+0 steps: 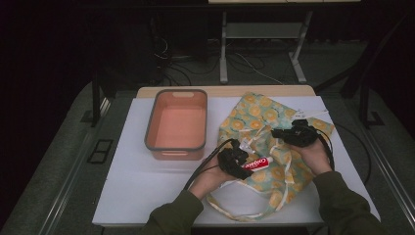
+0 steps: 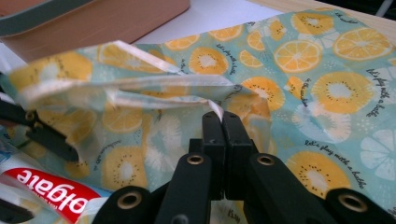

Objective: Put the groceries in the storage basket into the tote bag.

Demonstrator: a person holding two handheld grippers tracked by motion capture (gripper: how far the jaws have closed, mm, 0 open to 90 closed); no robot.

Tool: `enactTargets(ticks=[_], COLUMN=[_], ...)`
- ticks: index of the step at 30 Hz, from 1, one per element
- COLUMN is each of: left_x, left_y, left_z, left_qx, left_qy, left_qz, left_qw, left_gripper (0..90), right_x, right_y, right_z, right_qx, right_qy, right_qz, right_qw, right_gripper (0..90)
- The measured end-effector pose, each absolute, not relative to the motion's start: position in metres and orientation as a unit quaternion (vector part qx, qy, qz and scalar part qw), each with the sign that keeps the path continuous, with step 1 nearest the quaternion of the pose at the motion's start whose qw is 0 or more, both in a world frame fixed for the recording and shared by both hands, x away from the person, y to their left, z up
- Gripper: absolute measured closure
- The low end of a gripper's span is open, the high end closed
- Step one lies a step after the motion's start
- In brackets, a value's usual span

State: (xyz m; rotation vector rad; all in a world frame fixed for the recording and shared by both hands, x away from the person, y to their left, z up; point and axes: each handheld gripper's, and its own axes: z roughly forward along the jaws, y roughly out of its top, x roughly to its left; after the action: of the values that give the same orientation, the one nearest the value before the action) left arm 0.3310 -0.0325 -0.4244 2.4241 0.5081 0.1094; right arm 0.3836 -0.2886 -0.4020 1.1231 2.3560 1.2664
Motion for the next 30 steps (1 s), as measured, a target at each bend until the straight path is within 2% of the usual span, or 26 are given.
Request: enactTargets(ticks=[6,9,16,24,30], left_x=[0.317,0.311,0.308,0.304,0.307], left_y=[-0.005,0.009,0.024,0.017,0.012], left_z=[-0.421,-0.422,-0.433,-0.433,-0.431], left_qx=[0.92,0.918,0.918,0.927,0.924], left_qy=[0.194,0.197,0.205,0.184,0.194], left_qz=[0.051,0.055,0.035,0.042,0.061], left_qw=[0.336,0.339,0.338,0.325,0.325], left_gripper=[35.9,36.2,45.8,62.9,67.7], right_x=[0.383,0.383,0.383,0.383,0.383], right_y=[-0.289,-0.289,-0.287,-0.287,-0.287], right_z=[-0.402,-0.402,-0.402,-0.402,-0.402], right_qx=[0.384,0.384,0.383,0.383,0.382], right_qy=[0.807,0.807,0.808,0.808,0.808], right_qz=[0.433,0.433,0.431,0.431,0.432], right_qw=[0.12,0.12,0.121,0.12,0.121], right_gripper=[89.4,89.4,89.4,89.5,89.5])
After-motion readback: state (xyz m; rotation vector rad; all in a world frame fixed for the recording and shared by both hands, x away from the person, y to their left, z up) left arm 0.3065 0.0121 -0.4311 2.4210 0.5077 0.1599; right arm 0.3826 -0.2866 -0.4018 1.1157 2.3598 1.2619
